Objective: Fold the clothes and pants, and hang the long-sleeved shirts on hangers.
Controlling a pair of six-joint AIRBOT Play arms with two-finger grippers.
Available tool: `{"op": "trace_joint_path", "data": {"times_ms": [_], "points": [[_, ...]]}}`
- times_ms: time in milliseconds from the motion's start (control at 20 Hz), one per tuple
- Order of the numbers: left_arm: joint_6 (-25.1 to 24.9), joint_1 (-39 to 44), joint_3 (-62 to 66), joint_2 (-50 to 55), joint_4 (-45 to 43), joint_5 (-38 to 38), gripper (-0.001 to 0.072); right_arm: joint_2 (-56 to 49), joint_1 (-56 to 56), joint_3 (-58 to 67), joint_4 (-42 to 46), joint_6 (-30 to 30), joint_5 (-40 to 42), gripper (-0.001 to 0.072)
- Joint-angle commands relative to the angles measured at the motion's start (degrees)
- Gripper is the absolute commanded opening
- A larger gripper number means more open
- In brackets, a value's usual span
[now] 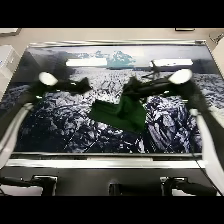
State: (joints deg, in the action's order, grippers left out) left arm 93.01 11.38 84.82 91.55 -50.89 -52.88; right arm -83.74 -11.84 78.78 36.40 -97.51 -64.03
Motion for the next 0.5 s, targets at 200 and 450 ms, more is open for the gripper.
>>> {"op": "trace_joint_path", "data": {"times_ms": [200,450], "points": [[-4.6,-10.6,0.0,-14.2,-5.7,-12.2,0.0023,-19.5,-13.7,0.1,-25.0,1.7,21.0,0.0217],[-4.8,-10.6,0.0,-15.7,-5.7,-13.5,0.0024,-15.8,-5.7,0.1,-25.0,9.9,17.3,0.0698]]}}
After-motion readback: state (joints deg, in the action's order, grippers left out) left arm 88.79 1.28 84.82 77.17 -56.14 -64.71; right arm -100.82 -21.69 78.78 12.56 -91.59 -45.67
